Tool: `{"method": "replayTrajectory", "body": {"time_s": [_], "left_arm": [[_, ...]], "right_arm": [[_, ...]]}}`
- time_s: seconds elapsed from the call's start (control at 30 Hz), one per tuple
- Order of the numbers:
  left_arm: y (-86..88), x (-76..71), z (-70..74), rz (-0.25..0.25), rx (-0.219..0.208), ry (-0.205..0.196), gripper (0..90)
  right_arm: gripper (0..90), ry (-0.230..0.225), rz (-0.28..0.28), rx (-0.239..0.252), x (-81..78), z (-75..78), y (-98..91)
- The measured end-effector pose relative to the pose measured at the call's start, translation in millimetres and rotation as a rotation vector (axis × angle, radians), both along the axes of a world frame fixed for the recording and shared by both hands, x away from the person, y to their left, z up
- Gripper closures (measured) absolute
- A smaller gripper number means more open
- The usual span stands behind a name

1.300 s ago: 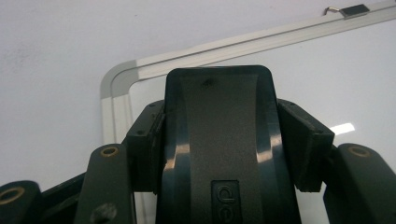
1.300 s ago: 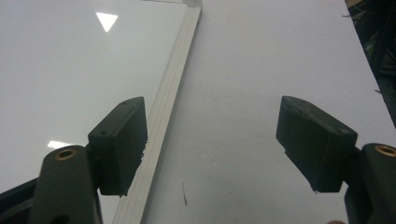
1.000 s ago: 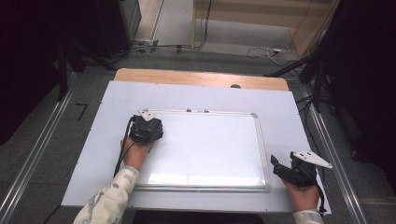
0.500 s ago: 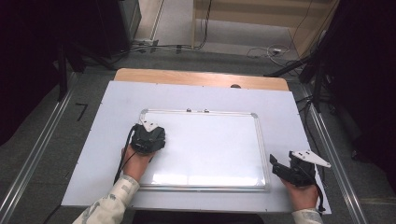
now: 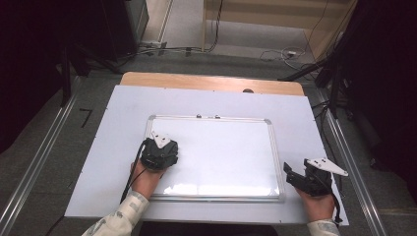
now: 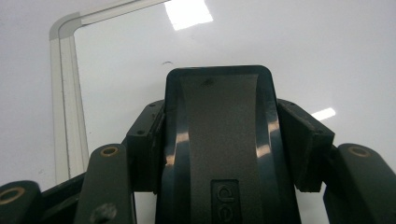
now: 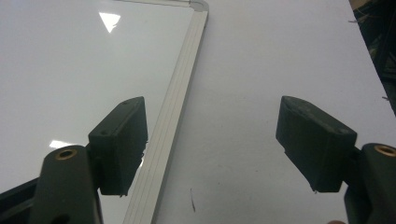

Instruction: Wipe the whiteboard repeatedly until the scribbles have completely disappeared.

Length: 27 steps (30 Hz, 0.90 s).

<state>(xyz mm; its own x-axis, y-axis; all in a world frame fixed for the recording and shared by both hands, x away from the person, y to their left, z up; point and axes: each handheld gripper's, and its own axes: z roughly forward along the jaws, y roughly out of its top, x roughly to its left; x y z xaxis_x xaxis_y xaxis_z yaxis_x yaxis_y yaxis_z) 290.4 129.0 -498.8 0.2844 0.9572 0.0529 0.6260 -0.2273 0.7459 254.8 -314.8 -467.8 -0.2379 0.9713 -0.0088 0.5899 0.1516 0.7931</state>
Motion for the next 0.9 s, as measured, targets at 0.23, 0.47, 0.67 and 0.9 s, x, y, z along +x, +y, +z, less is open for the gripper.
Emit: {"method": "replayTrajectory", "body": {"time_s": [0.23, 0.47, 0.67, 0.9], "left_arm": [[-4.7, -7.6, -0.6, -0.006, 0.000, -0.004, 40.6], [-7.2, -14.0, -0.7, -0.021, 0.000, -0.003, 40.6], [-8.3, -16.9, -0.6, -0.033, 0.001, -0.001, 40.6], [-8.2, -16.7, -0.6, -0.045, -0.002, 0.000, 40.6]], "right_arm": [[23.7, 0.001, 0.001, 0.001, 0.2, 0.2, 0.2], [23.7, -0.002, 0.001, 0.002, 0.2, 0.5, -0.2], [23.7, -0.001, 0.002, 0.000, 0.7, 0.6, 0.9], [23.8, 0.002, 0.000, 0.002, 1.2, 0.1, 1.2]]}}
